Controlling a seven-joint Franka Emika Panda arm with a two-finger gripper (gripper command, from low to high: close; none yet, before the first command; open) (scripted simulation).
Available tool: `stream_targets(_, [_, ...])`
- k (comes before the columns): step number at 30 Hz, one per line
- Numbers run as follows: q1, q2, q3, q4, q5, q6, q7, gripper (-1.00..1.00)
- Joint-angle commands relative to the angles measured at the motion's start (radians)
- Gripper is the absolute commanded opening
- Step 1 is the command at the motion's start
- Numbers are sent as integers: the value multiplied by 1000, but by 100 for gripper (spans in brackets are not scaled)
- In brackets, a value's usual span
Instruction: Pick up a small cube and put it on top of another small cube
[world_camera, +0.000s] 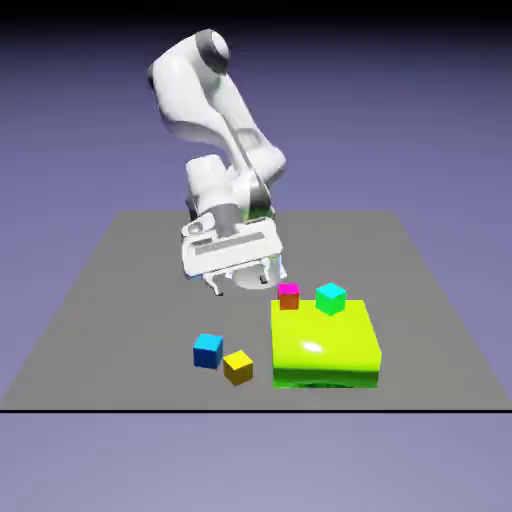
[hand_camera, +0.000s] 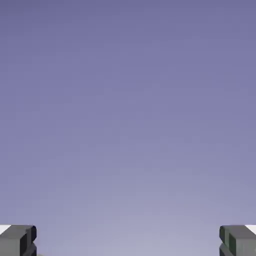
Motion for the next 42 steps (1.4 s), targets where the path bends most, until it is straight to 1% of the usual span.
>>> stream_targets(1, [28,1,-36,2,-15,7,-1,0])
stream_targets(30, [839,39,-1075,50,-441,195,-38,0])
stream_targets(31, [839,39,-1075,50,-441,195,-38,0])
stream_targets(40, [1156,-148,-1274,133,-129,321,-270,0])
stream_targets(41, [1156,-148,-1274,133,-129,321,-270,-100])
stream_targets(42, [1156,-148,-1274,133,-129,321,-270,-100])
